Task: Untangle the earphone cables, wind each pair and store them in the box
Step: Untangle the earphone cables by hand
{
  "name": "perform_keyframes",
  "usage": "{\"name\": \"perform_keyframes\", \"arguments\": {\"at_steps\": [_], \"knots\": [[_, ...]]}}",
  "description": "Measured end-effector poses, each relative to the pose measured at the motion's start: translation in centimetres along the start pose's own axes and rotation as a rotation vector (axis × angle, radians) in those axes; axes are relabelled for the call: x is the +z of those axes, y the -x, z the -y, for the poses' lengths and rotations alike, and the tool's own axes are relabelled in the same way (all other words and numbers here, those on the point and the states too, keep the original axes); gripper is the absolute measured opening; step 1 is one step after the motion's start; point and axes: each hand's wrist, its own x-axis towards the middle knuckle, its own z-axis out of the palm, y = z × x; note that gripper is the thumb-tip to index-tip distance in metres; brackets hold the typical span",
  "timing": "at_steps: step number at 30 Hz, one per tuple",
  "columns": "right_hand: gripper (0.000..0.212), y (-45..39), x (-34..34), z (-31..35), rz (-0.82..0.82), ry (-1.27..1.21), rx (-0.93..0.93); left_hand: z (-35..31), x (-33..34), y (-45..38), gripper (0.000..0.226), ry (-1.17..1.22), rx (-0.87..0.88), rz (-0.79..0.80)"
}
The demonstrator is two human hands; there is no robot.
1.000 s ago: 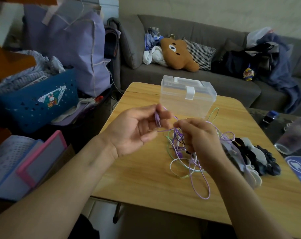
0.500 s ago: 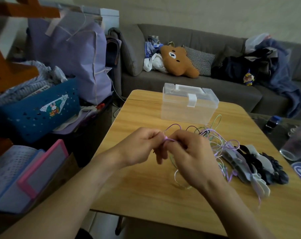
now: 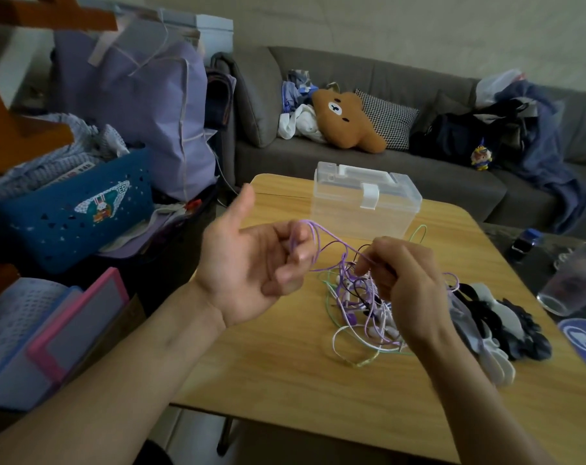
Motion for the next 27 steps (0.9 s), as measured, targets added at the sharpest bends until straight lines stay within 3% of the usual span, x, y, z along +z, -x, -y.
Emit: {"name": "perform_keyframes", "arguments": {"at_steps": [3,5,7,9,15,19,22,27], "knots": [[0.035,0.1,0.6,-0.5,0.032,0.189,-0.083,0.1,0.0,0.2,0.091,0.108,0.096,-0.038],[0.031,0.4,1.3,-0.9,0.063,0.441,-0.166,0.1,0.2,0.3,0.097,0.146,0.127,-0.061],[0.032,1.0,2.4,-1.1,0.154,0.697,-0.252,0.0,0.5,0.3,0.097,0.146,0.152,-0.079],[0.031,1.9,3.7,-1.3,0.236,0.793,-0.31,0.1,0.7,0.0,0.094,0.069,0.196,-0.145],[0.027,3.5,5.3,-0.6,0.347,0.693,-0.378,1.2,0.6,-0.5,0.076,-0.653,0.404,-0.351],[0.02,2.1,3.3,0.1,0.155,0.571,-0.394,1.7,-0.1,0.1,0.031,-0.999,0.371,-0.355],[0.02,1.3,1.8,-0.2,0.095,0.541,-0.317,1.5,-0.1,0.5,0.024,-1.051,0.234,-0.258],[0.017,0.7,0.7,-0.1,0.036,0.398,-0.158,0.9,0.3,0.7,0.044,-0.829,-0.084,-0.208]]}}
